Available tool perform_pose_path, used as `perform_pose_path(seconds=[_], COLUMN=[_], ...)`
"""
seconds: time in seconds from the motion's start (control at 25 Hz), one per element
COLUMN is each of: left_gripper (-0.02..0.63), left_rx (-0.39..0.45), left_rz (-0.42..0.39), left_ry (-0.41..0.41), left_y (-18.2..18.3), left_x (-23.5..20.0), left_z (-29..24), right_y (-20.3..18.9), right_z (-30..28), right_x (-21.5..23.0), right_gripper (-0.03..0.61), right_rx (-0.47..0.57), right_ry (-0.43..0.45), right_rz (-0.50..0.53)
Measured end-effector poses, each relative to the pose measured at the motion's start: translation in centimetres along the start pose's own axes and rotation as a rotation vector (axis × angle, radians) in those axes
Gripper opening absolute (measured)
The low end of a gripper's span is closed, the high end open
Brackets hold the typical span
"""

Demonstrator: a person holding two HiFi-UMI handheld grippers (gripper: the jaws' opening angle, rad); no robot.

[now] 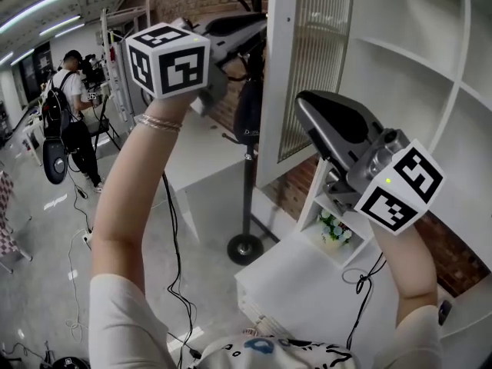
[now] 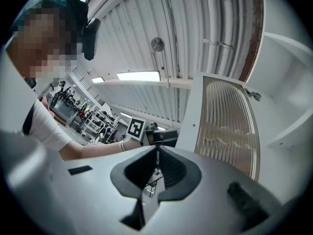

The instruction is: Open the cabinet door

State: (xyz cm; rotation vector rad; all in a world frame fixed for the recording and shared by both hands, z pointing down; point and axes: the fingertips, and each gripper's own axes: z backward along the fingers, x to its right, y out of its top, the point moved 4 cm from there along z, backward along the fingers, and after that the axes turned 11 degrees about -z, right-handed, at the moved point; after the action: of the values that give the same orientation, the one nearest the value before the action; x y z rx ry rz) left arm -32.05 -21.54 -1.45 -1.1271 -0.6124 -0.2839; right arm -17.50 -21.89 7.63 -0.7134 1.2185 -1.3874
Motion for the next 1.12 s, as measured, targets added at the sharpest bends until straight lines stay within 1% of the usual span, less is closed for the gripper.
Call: perform_pose_path(seconds=[0.12, 0.2, 0.28, 0.36, 0.48, 0.6, 0.64, 0.68, 0.72, 0.84, 0.92, 1.0, 1.12], left_gripper=[0.035, 0.029, 0.015, 0.015, 0.017, 0.017, 0.017, 0.017, 0.017, 0.017, 0.017, 0.017, 0.017], left_rx=[-0.006, -0.016, -0.049, -0.074, -0.089, -0.158, -0.173, -0.176, -0.169, -0.133, -0.135, -0.144, -0.183], left_rz=[0.015, 0.013, -0.04, -0.1, -0.154, -0.263, -0.284, -0.287, -0.272, -0.184, -0.14, -0.115, -0.118], left_ry=[0.062, 0.073, 0.076, 0.089, 0.102, 0.106, 0.102, 0.095, 0.086, 0.051, 0.019, -0.008, -0.051], left_y=[-0.8, -1.0, -1.0, -1.4, -3.3, -5.5, -5.9, -6.3, -6.5, -7.3, -8.2, -9.2, -11.3], left_x=[-0.8, -1.1, -0.7, 0.4, 3.1, 6.1, 7.1, 8.1, 9.0, 11.9, 13.8, 15.6, 18.3], left_z=[0.9, 0.9, 0.5, 1.2, 3.8, 6.0, 6.7, 7.3, 8.0, 10.3, 11.2, 11.3, 10.8], right_y=[-0.3, -0.4, -0.3, -0.7, -2.7, -4.8, -5.4, -6.2, -7.0, -9.4, -10.6, -11.4, -12.6], right_z=[-0.7, -0.8, -0.6, -0.2, 0.5, 2.0, 2.6, 3.2, 3.8, 5.1, 6.1, 7.2, 8.8], right_x=[-0.6, -0.5, -0.1, 0.0, 0.0, 0.6, 0.8, 1.1, 1.3, 1.8, 1.9, 1.9, 1.8], right_gripper=[0.029, 0.029, 0.029, 0.029, 0.029, 0.029, 0.029, 0.029, 0.029, 0.029, 0.029, 0.029, 0.029], right_rx=[0.003, 0.007, 0.011, 0.007, -0.013, -0.028, -0.031, -0.037, -0.05, -0.102, -0.122, -0.125, -0.135], right_ry=[0.008, 0.011, 0.01, 0.005, -0.011, -0.05, -0.067, -0.084, -0.101, -0.147, -0.177, -0.205, -0.237], right_rz=[-0.006, -0.016, -0.026, -0.038, -0.058, -0.106, -0.13, -0.156, -0.181, -0.223, -0.229, -0.224, -0.192])
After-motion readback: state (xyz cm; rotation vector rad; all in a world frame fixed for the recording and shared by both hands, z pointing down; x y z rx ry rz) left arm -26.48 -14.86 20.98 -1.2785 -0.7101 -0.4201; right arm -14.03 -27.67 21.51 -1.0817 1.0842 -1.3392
